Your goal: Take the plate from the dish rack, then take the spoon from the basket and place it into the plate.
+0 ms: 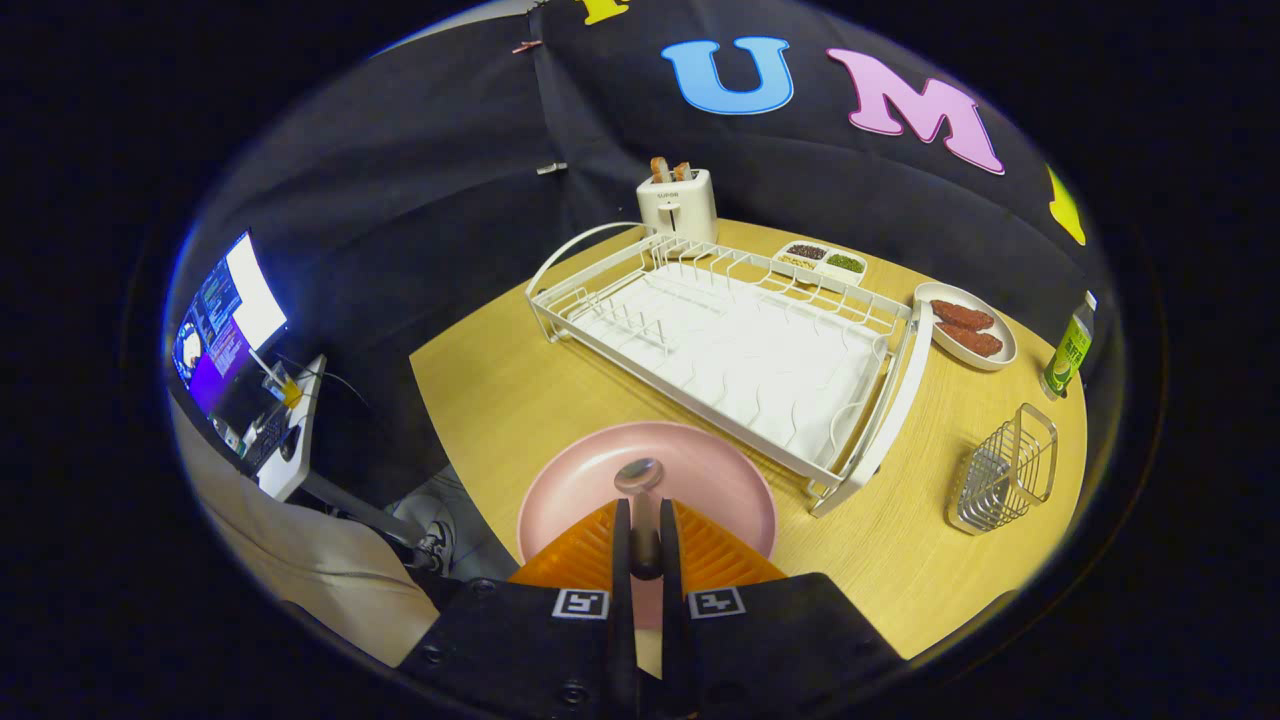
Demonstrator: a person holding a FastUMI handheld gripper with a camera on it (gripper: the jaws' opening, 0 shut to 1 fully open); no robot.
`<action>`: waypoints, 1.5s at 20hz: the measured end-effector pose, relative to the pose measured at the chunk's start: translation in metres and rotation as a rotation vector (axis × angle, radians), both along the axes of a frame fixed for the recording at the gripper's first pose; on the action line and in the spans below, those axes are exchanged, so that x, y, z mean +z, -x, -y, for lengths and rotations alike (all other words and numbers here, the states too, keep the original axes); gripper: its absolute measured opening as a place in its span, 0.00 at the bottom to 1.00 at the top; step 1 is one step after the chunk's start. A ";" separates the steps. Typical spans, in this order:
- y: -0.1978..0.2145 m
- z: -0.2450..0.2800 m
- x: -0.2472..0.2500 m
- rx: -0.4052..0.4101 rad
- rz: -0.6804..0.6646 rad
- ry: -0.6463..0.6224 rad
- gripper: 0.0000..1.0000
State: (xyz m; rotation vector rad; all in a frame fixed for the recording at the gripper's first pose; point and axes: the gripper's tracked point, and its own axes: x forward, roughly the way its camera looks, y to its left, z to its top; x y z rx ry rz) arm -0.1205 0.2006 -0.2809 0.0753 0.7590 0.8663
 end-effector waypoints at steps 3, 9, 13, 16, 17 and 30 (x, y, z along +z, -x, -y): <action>0.003 0.001 -0.014 0.013 0.007 0.050 0.16; 0.002 0.004 -0.019 -0.011 0.005 0.082 0.62; 0.002 0.003 -0.008 -0.034 0.007 0.057 0.89; 0.001 0.004 0.004 -0.065 0.000 0.034 0.93; 0.001 0.005 0.011 -0.080 0.000 0.020 0.93; -0.073 0.064 0.161 -0.398 0.280 -0.083 0.93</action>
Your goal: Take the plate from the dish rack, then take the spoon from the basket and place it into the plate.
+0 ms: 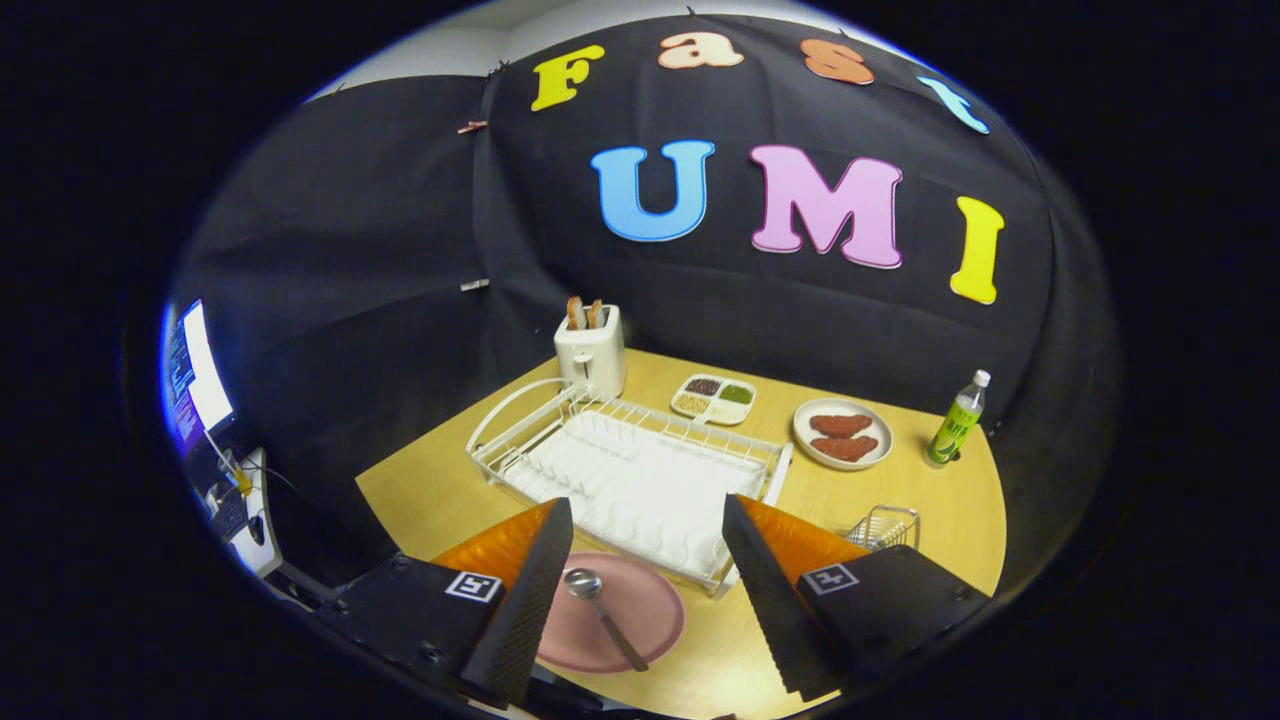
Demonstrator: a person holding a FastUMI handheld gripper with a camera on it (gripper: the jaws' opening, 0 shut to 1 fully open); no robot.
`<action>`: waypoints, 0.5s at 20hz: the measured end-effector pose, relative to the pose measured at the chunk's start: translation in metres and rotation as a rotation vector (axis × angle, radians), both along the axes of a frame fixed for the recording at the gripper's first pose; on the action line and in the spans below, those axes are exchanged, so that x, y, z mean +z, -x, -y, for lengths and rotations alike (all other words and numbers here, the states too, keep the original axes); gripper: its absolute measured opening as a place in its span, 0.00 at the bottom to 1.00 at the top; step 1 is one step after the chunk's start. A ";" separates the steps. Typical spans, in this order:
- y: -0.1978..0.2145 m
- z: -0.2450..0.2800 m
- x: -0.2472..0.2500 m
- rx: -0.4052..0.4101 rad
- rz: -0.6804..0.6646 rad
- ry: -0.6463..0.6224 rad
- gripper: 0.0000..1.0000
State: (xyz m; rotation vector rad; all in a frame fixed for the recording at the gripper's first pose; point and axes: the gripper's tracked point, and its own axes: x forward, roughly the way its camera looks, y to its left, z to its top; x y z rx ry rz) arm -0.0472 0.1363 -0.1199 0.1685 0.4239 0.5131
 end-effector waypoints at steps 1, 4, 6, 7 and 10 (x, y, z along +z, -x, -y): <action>-0.004 0.005 0.009 -0.023 0.020 0.000 0.93; -0.019 0.031 0.045 -0.100 0.108 0.012 0.93; -0.024 0.048 0.070 -0.143 0.169 0.019 0.93; -0.025 0.056 0.081 -0.161 0.194 0.018 0.94; -0.029 0.078 0.109 -0.208 0.260 0.036 0.93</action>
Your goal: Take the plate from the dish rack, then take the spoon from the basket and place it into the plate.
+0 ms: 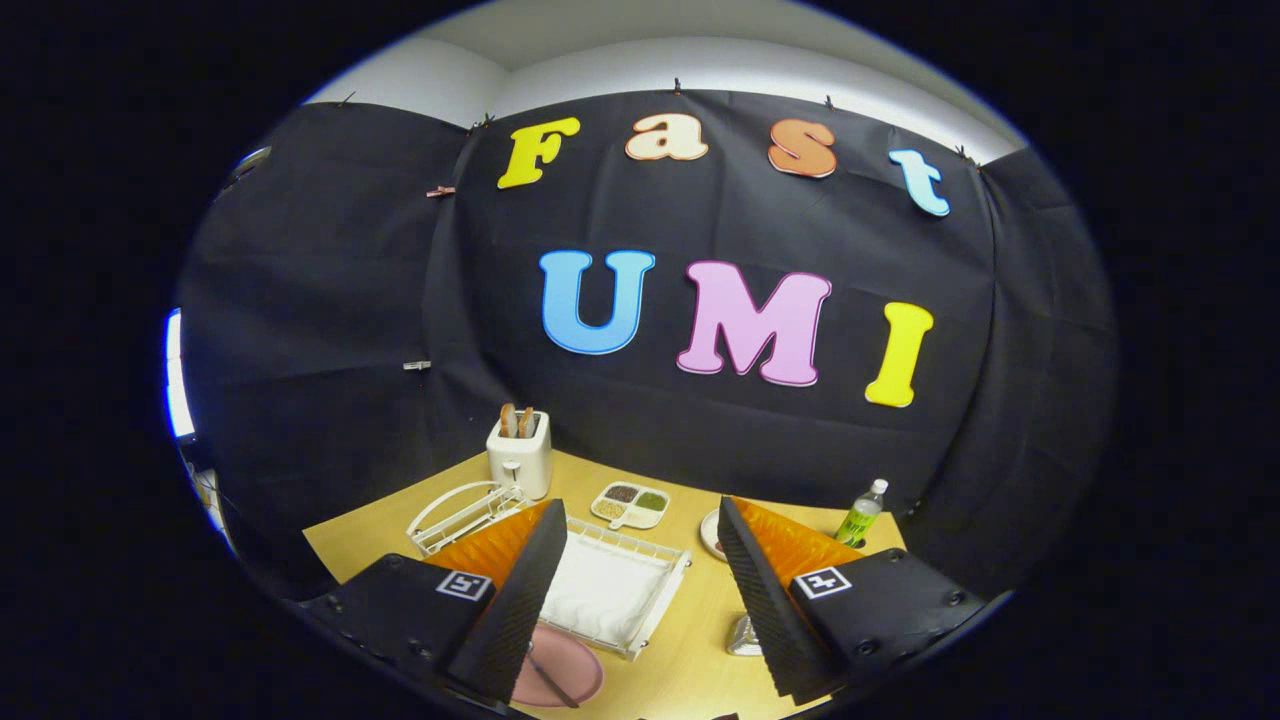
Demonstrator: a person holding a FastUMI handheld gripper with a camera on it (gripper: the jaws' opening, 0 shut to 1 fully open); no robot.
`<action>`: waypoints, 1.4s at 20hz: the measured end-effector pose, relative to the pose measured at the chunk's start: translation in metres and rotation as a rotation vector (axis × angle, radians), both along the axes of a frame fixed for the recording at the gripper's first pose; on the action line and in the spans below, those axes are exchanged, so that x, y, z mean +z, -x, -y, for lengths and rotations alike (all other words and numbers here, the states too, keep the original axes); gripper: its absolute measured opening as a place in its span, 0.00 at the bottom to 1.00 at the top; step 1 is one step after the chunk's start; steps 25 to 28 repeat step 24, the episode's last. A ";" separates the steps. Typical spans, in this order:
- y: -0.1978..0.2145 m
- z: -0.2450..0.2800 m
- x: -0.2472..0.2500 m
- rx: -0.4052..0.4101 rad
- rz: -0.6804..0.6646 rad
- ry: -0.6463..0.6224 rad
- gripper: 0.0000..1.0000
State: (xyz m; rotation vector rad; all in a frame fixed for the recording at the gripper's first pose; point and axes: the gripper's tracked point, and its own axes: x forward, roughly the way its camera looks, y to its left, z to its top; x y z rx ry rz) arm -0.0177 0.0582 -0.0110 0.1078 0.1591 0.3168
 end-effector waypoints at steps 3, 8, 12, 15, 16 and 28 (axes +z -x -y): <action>-0.003 0.020 0.024 -0.062 0.063 0.007 0.96; 0.002 0.037 0.036 -0.106 0.089 -0.014 0.96; 0.003 0.041 0.039 -0.116 0.109 -0.005 0.96; 0.004 0.037 0.036 -0.107 0.094 -0.018 0.96; 0.005 0.037 0.033 -0.104 0.087 -0.023 0.96; 0.000 0.036 0.024 -0.105 0.065 -0.052 0.96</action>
